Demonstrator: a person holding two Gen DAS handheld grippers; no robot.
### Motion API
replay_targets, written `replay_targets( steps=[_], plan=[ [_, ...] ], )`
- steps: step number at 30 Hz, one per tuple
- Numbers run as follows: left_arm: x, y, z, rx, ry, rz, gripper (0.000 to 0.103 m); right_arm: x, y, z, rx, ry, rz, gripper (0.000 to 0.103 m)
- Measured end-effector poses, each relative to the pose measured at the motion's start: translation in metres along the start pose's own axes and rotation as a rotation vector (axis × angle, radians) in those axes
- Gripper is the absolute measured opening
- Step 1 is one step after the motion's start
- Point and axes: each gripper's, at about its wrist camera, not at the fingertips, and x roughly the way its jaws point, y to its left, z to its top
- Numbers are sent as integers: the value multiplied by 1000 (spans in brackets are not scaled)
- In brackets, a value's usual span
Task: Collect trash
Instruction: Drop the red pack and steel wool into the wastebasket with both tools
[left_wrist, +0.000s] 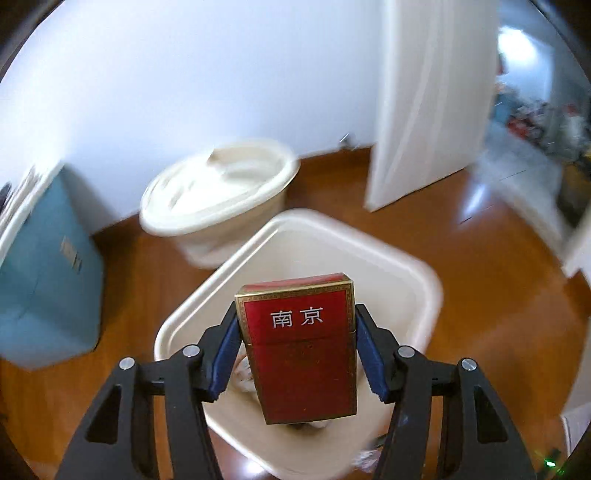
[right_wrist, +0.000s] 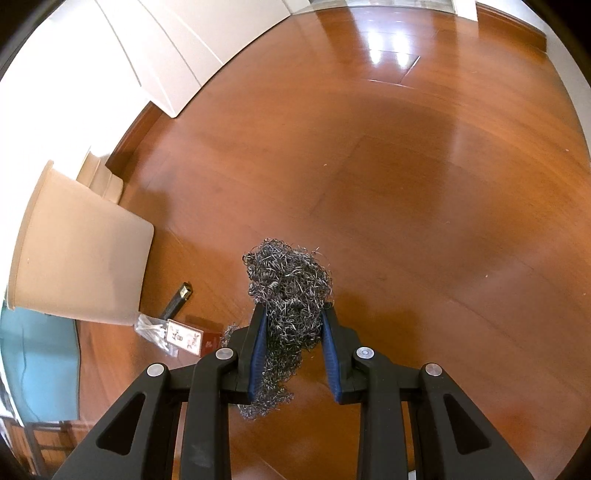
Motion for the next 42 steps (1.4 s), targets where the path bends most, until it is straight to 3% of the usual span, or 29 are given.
replay_targets(
  steps=[2, 5, 10, 13, 16, 20, 24, 27, 29, 31, 32, 34, 38, 42],
  plan=[
    [12, 4, -4, -2, 19, 37, 61, -2, 4, 3, -13, -14, -1, 28],
    [9, -7, -18, -4, -3, 23, 77, -10, 13, 11, -50, -45, 2, 28],
    [-26, 6, -54, 29, -80, 26, 77, -30, 40, 34, -96, -118, 36, 28],
    [-53, 2, -97, -7, -61, 18, 77, -46, 75, 60, -135, -171, 101, 29],
    [-66, 3, -150, -46, 0, 9, 79, -67, 128, 92, -199, -234, 209, 29],
    [-43, -20, -218, 17, 219, -59, 79, -95, 212, 124, -304, -296, 381, 30],
    [-34, -28, -234, 39, 271, -86, 79, -95, 291, 133, -397, -280, 521, 31],
    [-27, -21, -232, 24, 278, -79, 79, -70, 335, 132, -455, -228, 525, 32],
    [-23, -14, -233, 7, 284, -66, 79, -45, 354, 127, -476, -150, 542, 37],
    [-21, -12, -237, -1, 304, -54, 79, -18, 370, 120, -519, -54, 540, 51],
    [-18, -10, -239, -3, 314, -51, 79, -7, 377, 117, -547, -9, 533, 60],
    [-14, -10, -244, -3, 342, -48, 79, 12, 388, 108, -620, 57, 511, 68],
    [-13, -12, -252, 8, 365, -55, 79, 2, 376, 94, -720, 15, 473, 72],
    [6, -17, -257, 79, 399, -54, 79, -30, 314, 70, -853, -51, 482, 81]
  ],
)
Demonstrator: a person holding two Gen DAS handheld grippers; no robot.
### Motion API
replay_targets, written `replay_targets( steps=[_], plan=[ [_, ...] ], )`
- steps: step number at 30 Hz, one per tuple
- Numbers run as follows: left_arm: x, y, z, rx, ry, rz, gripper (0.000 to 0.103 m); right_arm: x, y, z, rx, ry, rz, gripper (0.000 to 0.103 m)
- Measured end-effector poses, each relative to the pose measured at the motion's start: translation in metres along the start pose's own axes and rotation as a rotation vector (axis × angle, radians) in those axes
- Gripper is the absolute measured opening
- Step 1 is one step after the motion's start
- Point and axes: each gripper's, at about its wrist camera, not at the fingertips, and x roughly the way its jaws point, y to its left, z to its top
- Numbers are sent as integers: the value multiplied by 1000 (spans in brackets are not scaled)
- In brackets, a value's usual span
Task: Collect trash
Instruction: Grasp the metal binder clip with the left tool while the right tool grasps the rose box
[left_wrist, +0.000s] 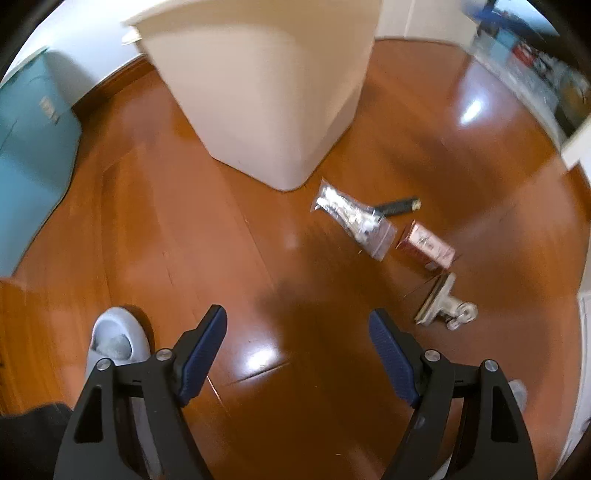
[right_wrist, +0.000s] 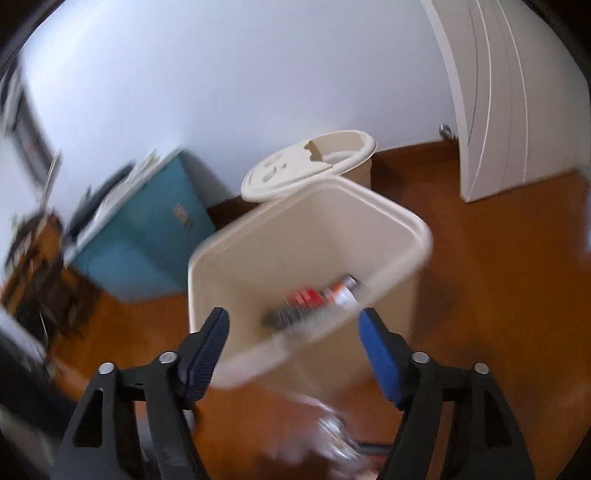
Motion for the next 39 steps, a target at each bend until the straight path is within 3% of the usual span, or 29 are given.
replay_targets(
  steps=[2, 5, 7, 10, 14, 15, 16, 17, 19, 21, 23, 25, 31, 37, 38, 39],
  plan=[
    [15, 2, 1, 20, 22, 23, 79, -15, -15, -45, -95, 63, -71, 89],
    [34, 3, 2, 53, 68, 60, 79, 8, -38, -118, -206, 298, -149, 89],
    [43, -1, 2, 99, 97, 74, 79, 31, -52, -157, -242, 423, -143, 88],
    [46, -7, 1, 117, 110, 72, 79, 56, -59, -188, -301, 522, -148, 82],
    [44, -31, -11, 152, 125, 13, 79, 89, -51, -203, -382, 597, -120, 80],
    [43, -37, -15, 164, 128, -2, 79, 99, -43, -205, -422, 625, -130, 76],
    [43, -44, -19, 167, 138, -26, 79, 107, -41, -211, -466, 655, -150, 62],
    [44, -47, -20, 150, 157, -54, 79, 114, -41, -215, -486, 682, -157, 38],
    [54, -47, -23, -9, 264, -170, 79, 120, -48, -214, -447, 706, -149, 32],
    [68, -39, -28, -249, 378, -295, 79, 117, -53, -208, -410, 695, -146, 32],
    [84, -32, -35, -518, 467, -371, 79, 103, -59, -198, -368, 650, -158, 32],
    [91, -35, -36, -659, 498, -405, 79, 80, -73, -181, -271, 561, -202, 32],
    [111, -75, -28, -818, 567, -489, 79, -14, -134, -148, 87, 271, -323, 32],
    [136, -92, -22, -874, 580, -416, 79, -53, -156, -163, 150, 210, -352, 32],
    [139, -95, -22, -871, 585, -393, 67, -54, -154, -163, 146, 210, -358, 32],
    [141, -97, -21, -858, 594, -379, 49, -56, -154, -167, 151, 207, -359, 32]
  ],
)
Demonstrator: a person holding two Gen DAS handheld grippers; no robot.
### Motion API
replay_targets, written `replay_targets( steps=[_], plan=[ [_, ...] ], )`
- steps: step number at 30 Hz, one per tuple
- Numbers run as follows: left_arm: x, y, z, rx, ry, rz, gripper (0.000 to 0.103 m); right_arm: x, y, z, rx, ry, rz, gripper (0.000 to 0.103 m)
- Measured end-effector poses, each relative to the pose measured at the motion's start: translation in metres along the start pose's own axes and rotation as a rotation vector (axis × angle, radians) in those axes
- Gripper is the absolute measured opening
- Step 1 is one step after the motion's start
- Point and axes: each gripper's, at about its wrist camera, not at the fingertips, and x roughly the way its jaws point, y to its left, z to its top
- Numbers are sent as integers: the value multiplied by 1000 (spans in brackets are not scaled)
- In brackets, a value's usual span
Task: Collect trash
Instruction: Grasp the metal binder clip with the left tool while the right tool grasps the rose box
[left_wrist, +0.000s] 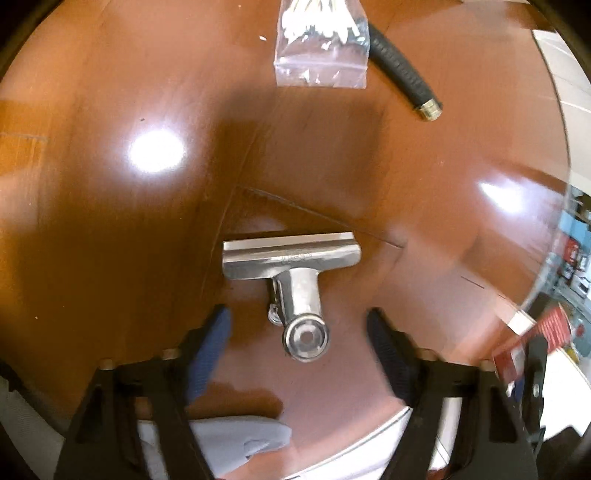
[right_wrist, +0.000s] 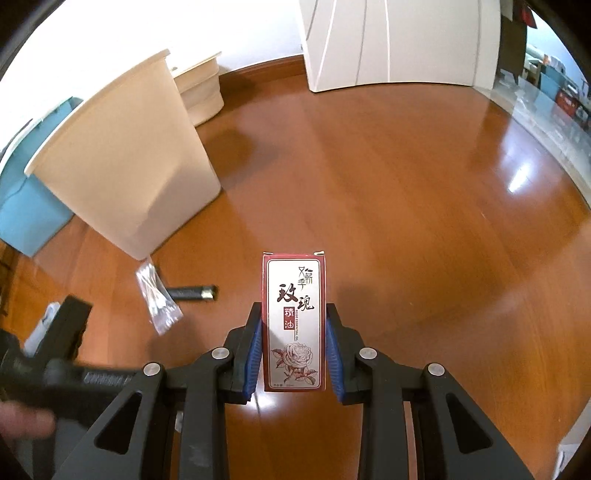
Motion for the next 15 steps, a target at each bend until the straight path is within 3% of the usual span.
replay_targets(
  steps=[3, 11, 15],
  plan=[
    [8, -15, 1, 46, -21, 50, 32, -4, -16, -24, 48, -12, 11, 32],
    [7, -32, -9, 119, -59, 47, 27, -18, -33, -54, 132, -47, 28, 32],
    [-26, -43, -18, 270, -87, 23, 26, -28, -40, -59, 172, -66, 25, 32]
  ],
)
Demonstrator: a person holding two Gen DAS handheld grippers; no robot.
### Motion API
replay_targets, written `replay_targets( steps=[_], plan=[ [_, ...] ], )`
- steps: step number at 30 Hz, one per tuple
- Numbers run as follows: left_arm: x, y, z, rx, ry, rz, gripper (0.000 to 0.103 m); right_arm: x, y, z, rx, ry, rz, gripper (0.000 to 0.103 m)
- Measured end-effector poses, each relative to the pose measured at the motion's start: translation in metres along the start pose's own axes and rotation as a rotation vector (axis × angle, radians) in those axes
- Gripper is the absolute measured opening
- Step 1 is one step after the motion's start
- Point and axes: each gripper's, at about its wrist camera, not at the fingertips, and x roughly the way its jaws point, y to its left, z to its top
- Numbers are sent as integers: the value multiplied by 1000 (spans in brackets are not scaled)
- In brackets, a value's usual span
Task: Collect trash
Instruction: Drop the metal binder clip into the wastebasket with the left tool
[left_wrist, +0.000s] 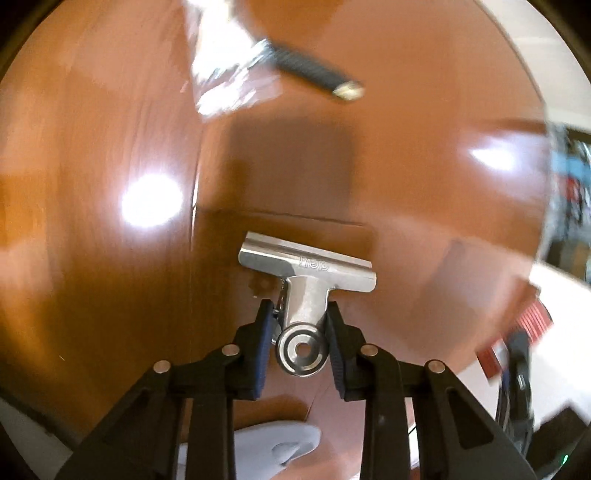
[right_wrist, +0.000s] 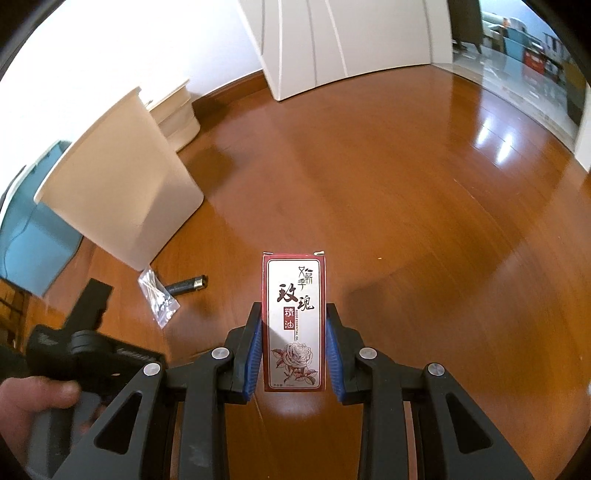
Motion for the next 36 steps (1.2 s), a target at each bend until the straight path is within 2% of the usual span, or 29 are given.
replay_targets(
  steps=[5, 8, 11, 14, 16, 17, 18, 21, 23, 27, 29, 31, 32, 33, 36],
  plan=[
    [-33, -13, -6, 137, -16, -37, 26, -2, -4, 0, 43, -14, -5, 32],
    [-73, -34, -11, 235, -37, -73, 26, -5, -1, 3, 46, -28, -12, 32],
    [-142, -60, -14, 368, -123, -131, 26, -14, 4, 11, 44, -59, -24, 32],
    [-230, -85, -2, 502, -315, -167, 26, -25, 6, 25, 69, -106, -17, 32],
    [-292, -85, 20, 551, -500, -147, 26, -32, 9, 35, 89, -141, 3, 32],
    [-318, -81, 35, 556, -602, -113, 27, -35, 12, 41, 96, -156, 17, 32],
    [-327, -80, 44, 543, -661, -77, 27, -37, 16, 45, 99, -168, 30, 32],
    [-332, -46, 83, 443, -736, 5, 26, -41, 34, 56, 84, -193, 66, 32],
    [-320, -32, 96, 430, -757, 59, 27, -39, 49, 58, 58, -195, 78, 32],
    [-289, -19, 111, 422, -744, 135, 27, -31, 70, 56, 10, -171, 96, 32],
    [-287, -17, 119, 447, -719, 171, 27, -24, 77, 55, -2, -153, 98, 32],
    [-275, -16, 118, 436, -715, 183, 41, -20, 81, 55, -2, -142, 102, 32],
    [-277, -13, 115, 434, -727, 177, 62, -18, 84, 56, -5, -141, 103, 32],
    [-281, -14, 111, 434, -740, 170, 78, -17, 86, 58, -8, -144, 104, 32],
    [-293, -4, 86, 437, -803, 168, 79, -15, 94, 67, -18, -154, 115, 32]
  ],
)
